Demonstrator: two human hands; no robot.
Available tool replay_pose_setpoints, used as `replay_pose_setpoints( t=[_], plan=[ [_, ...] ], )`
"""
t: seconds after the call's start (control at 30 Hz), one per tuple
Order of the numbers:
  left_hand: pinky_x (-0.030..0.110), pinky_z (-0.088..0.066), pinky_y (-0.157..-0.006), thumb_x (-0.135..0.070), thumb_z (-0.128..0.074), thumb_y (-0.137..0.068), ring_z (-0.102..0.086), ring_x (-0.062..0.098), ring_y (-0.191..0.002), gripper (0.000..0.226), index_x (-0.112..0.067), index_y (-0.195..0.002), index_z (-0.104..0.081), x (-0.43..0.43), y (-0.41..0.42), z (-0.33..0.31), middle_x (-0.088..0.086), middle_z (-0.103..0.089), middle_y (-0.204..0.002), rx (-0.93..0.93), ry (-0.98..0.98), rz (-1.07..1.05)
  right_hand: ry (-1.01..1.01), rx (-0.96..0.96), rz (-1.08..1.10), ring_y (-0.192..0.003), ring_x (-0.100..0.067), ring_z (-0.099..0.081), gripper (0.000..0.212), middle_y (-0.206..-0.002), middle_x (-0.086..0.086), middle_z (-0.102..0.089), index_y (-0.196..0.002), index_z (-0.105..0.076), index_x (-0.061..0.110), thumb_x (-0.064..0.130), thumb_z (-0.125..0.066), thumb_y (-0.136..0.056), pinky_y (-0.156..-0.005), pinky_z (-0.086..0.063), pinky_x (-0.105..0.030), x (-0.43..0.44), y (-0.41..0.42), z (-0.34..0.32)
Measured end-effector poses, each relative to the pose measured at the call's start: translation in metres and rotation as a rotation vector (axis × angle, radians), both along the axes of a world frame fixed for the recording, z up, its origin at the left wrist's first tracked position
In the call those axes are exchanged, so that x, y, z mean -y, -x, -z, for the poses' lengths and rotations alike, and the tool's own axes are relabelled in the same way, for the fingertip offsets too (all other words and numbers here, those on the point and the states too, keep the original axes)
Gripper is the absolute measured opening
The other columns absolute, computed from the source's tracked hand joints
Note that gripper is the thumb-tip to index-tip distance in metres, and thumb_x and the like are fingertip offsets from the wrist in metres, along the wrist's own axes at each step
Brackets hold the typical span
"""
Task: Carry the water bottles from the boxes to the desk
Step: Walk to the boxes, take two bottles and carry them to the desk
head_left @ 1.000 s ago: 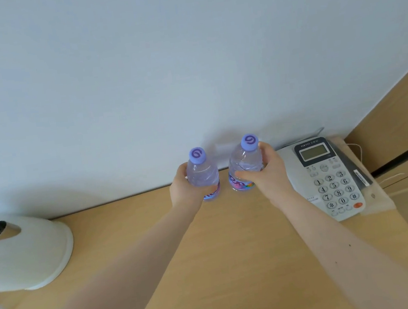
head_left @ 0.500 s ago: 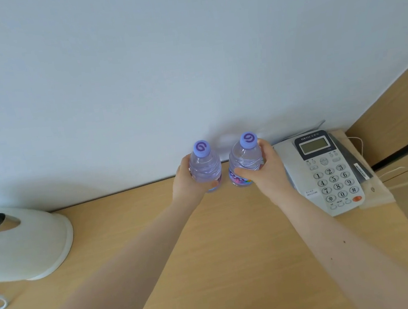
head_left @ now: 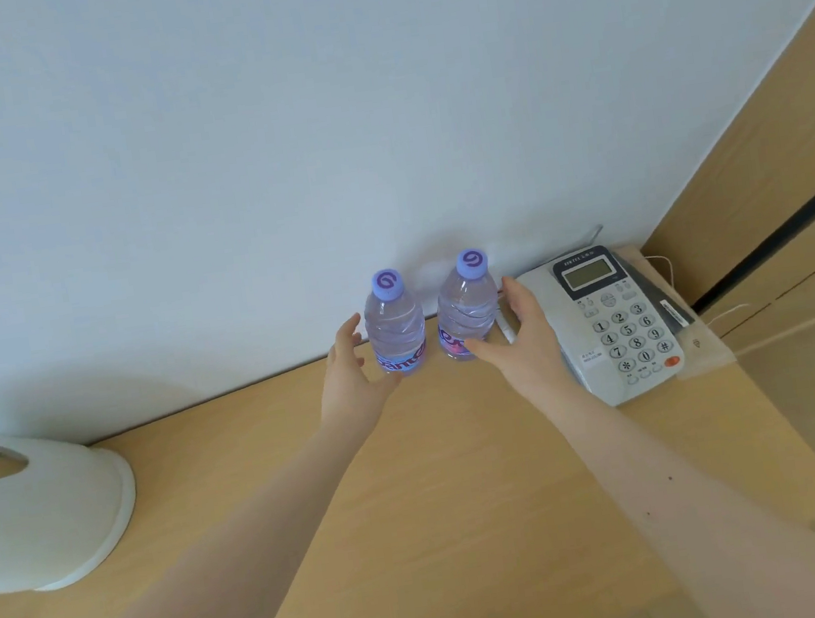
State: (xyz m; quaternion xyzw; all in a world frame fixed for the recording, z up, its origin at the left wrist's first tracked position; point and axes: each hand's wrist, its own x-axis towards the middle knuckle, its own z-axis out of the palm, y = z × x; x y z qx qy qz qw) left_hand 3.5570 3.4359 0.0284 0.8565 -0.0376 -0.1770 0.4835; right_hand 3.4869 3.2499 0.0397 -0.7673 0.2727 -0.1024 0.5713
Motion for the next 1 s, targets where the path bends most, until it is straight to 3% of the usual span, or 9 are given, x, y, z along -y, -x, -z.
replay_pose_setpoints(
  t=[0.1,0.17,0.3,0.4,0.57,0.73,1.0],
  plan=[
    [0.030,-0.044,-0.083,-0.015,-0.071,-0.084,-0.055,0.018,-0.103,0.050,-0.013,-0.125,-0.044,-0.001,0.015,0.012,0.001,-0.052,-0.122,0.020,0.012,-0.075,0.071,-0.030,0.037,-0.135,-0.010,-0.040,0.075,-0.145,0.004,-0.046,-0.145,-0.040,0.014,0.015,-0.077,-0.080,-0.107,-0.029,-0.020,0.000,0.019,0.002],
    [0.030,-0.044,-0.082,-0.013,-0.067,-0.086,-0.057,0.020,-0.101,0.033,-0.015,-0.112,-0.047,-0.001,0.027,0.020,0.001,-0.056,-0.115,0.020,-0.011,-0.011,0.162,-0.093,0.051,-0.134,-0.013,-0.040,0.065,-0.145,0.004,-0.047,-0.143,-0.044,0.017,0.018,-0.071,-0.085,-0.110,-0.030,-0.027,0.002,0.035,0.005],
    [0.031,-0.045,-0.081,-0.014,-0.064,-0.088,-0.058,0.020,-0.097,0.022,-0.019,-0.104,-0.050,0.017,0.044,0.020,0.000,-0.060,-0.108,-0.002,-0.091,0.203,0.314,-0.185,0.035,-0.134,-0.017,-0.040,0.053,-0.145,0.002,-0.047,-0.141,-0.047,0.017,0.022,-0.063,-0.090,-0.110,-0.028,-0.030,0.012,0.064,0.001],
    [0.031,-0.045,-0.084,-0.022,-0.063,-0.090,-0.055,0.019,-0.095,0.027,-0.013,-0.113,-0.053,0.044,0.054,0.010,-0.002,-0.055,-0.111,0.069,-0.225,0.418,0.433,-0.254,0.020,-0.136,-0.017,-0.036,0.050,-0.148,0.002,-0.043,-0.141,-0.046,0.020,0.033,-0.057,-0.094,-0.113,-0.027,-0.036,0.029,0.088,-0.009],
    [0.038,-0.047,-0.085,-0.032,-0.056,-0.094,-0.055,0.025,-0.106,0.034,-0.016,-0.123,-0.049,0.099,0.096,-0.012,0.002,-0.046,-0.127,0.199,-0.503,0.733,0.520,-0.425,0.045,-0.138,-0.018,-0.032,0.051,-0.150,0.004,-0.039,-0.145,-0.039,0.026,0.043,-0.046,-0.097,-0.111,-0.025,-0.036,0.066,0.156,-0.025],
    [0.034,-0.042,-0.089,-0.037,-0.049,-0.097,-0.046,0.022,-0.119,0.043,-0.020,-0.135,-0.039,0.158,0.172,-0.032,0.001,-0.044,-0.132,0.467,-0.656,0.974,0.437,-0.520,0.170,-0.137,-0.020,-0.033,0.051,-0.150,0.003,-0.040,-0.145,-0.039,0.025,0.046,-0.043,-0.098,-0.110,-0.028,-0.037,0.106,0.254,-0.036],
    [0.036,-0.045,-0.089,-0.033,-0.046,-0.098,-0.048,0.022,-0.114,0.039,-0.022,-0.134,-0.039,0.271,0.338,-0.043,0.001,-0.048,-0.130,0.691,-0.674,1.295,0.393,-0.576,0.377,-0.136,-0.022,-0.036,0.056,-0.150,0.001,-0.041,-0.147,-0.035,0.025,0.049,-0.044,-0.097,-0.109,-0.030,-0.038,0.159,0.452,-0.040]
  ],
)
